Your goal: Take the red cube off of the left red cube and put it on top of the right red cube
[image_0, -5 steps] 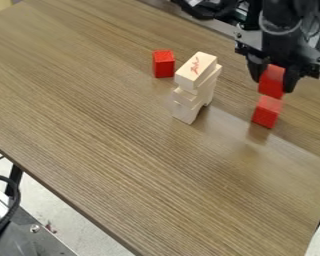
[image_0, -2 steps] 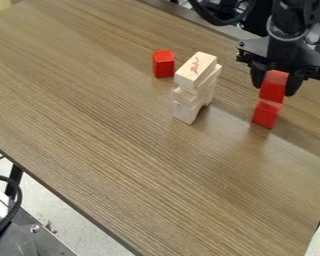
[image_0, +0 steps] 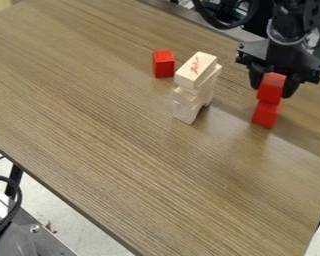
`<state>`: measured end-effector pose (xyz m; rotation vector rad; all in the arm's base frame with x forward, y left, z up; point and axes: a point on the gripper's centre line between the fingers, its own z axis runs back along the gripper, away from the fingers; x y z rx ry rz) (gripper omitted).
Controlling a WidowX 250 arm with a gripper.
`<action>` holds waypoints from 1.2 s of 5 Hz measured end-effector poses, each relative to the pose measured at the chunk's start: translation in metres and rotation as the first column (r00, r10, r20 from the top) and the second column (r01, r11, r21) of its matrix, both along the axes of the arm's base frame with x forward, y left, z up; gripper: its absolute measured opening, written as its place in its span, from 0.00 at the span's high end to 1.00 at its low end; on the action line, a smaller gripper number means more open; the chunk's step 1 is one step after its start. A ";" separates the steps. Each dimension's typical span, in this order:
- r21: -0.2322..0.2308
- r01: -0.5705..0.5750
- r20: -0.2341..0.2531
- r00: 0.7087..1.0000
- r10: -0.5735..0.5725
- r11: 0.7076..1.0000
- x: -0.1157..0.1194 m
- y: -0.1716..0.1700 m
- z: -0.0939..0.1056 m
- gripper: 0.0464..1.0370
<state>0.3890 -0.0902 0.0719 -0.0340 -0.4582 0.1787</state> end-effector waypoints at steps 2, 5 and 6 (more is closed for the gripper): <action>0.006 -0.005 -0.002 1.000 0.005 1.000 0.000 0.001 0.000 0.46; -0.001 0.016 0.005 1.000 -0.016 1.000 -0.001 -0.009 0.001 0.46; -0.002 0.016 0.001 1.000 -0.016 1.000 -0.001 -0.010 0.001 0.46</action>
